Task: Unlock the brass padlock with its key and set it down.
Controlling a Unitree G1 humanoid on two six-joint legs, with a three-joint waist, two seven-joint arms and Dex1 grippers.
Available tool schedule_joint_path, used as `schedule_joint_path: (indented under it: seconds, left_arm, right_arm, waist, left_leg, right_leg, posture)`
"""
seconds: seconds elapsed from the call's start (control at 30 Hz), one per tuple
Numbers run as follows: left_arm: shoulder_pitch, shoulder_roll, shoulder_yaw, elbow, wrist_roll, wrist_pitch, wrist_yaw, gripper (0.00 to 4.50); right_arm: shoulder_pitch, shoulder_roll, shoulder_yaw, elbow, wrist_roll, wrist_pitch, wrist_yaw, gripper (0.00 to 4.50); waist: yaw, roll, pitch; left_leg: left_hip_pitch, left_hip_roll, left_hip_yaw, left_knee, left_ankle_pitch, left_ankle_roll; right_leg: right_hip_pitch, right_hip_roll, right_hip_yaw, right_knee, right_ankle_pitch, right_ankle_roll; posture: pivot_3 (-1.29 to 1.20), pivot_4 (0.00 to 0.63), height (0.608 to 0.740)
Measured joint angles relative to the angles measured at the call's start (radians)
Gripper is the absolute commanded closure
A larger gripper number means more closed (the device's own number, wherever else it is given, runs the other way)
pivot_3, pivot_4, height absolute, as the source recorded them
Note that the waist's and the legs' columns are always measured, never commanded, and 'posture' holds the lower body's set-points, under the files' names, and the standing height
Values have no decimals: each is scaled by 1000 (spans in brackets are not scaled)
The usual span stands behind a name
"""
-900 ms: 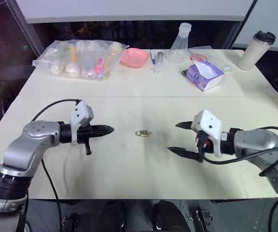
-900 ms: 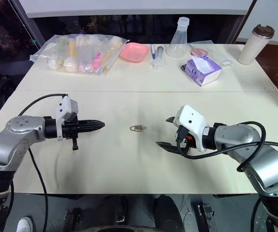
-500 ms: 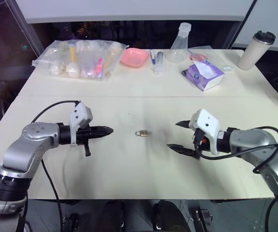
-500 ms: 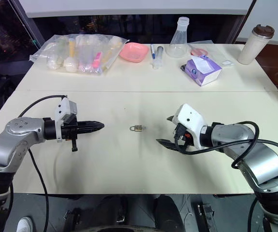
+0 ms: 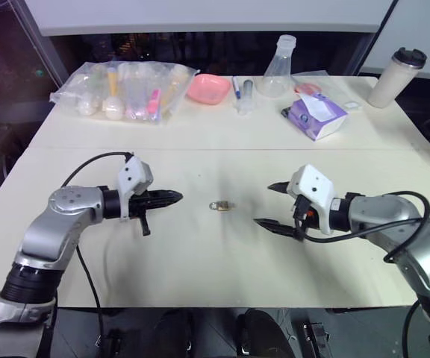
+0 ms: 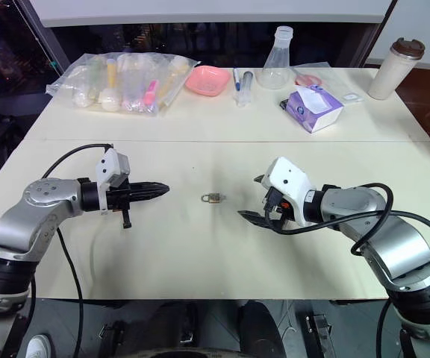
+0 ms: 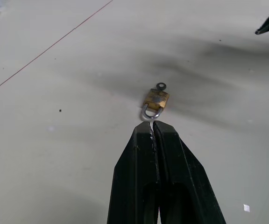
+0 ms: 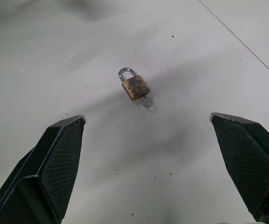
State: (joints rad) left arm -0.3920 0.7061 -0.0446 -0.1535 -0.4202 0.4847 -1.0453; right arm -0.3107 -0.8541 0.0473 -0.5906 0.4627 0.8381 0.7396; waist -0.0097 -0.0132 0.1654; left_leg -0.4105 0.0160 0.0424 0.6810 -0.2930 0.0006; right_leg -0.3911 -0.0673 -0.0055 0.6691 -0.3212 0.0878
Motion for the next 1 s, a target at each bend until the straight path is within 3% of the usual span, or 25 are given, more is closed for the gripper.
schedule_joint_path:
  seconds: [0.07,0.23,0.4,0.93,1.0]
  left_arm:
    - [-9,-10,-19,5,5,-10,-11,4500]
    - [-61,-72,-80,87,43,-64,-36,2341]
    - [-129,-184,-186,290,152,-221,-64,67]
    - [-302,-344,-251,751,327,-539,-91,24]
    - [-334,-366,-253,808,344,-579,-95,562]
  right_arm:
    - [11,0,-4,-13,1,8,-9,69]
    - [17,1,-20,-35,3,28,-28,0]
    - [34,1,-24,-45,2,32,-41,0]
    - [69,2,-57,-95,5,69,-90,0]
    - [69,3,-57,-96,4,69,-96,0]
  waist:
    - [-1,0,0]
    - [2,0,0]
    - [2,0,0]
    - [5,0,0]
    - [10,0,0]
  left_leg:
    - [0,0,0,0,0,0]
    - [0,0,0,1,0,0]
    - [0,-1,1,1,0,1]
    - [0,0,0,2,0,1]
    - [0,0,1,3,0,1]
  right_leg:
    - [0,0,0,0,0,0]
    - [0,1,0,1,0,0]
    - [0,1,0,1,0,0]
    - [0,2,0,1,0,1]
    - [0,2,0,1,1,1]
  posture:
    - [0,150,715]
    - [0,150,715]
    - [0,150,715]
    - [0,150,715]
    - [0,150,715]
